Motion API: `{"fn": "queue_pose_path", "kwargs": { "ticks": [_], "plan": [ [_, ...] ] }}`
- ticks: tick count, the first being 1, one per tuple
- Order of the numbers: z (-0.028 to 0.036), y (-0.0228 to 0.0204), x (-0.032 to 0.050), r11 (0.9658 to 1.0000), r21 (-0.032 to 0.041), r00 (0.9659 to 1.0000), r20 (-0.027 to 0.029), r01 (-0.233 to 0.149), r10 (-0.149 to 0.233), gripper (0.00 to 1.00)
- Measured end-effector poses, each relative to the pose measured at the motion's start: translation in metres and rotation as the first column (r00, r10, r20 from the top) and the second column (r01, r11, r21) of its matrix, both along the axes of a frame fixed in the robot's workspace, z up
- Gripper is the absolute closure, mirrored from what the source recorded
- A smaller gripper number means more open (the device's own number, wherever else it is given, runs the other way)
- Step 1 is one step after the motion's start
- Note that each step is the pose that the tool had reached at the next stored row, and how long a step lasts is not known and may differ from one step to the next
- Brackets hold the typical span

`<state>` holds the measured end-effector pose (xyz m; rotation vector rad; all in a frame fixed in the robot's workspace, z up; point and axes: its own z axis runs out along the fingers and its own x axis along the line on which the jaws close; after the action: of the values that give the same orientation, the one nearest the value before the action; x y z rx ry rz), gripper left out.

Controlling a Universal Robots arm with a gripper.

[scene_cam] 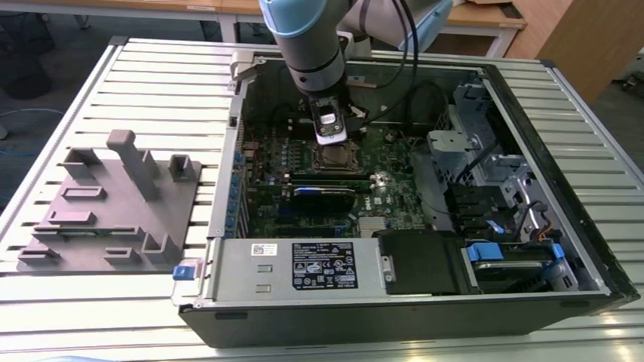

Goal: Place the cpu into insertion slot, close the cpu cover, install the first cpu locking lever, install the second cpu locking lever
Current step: 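Install the first cpu locking lever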

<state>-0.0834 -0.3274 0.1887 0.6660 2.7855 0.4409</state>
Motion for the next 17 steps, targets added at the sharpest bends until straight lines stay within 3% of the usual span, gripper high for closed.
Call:
{"fn": "queue_pose_path", "kwargs": {
  "ticks": [8, 14, 17],
  "plan": [
    [-0.0009, -0.0002, 0.0001, 0.9999, -0.0117, 1.0, 0.0042, 0.0, 0.0, 0.89],
    [-0.0027, -0.0002, 0.0001, 0.9998, -0.0214, 0.9999, 0.0121, 0.0, 0.0, 0.89],
    [-0.0031, -0.0002, 0.0001, 0.9998, -0.0213, 0.9999, 0.0126, 0.0, 0.0, 0.89]
  ]
}}
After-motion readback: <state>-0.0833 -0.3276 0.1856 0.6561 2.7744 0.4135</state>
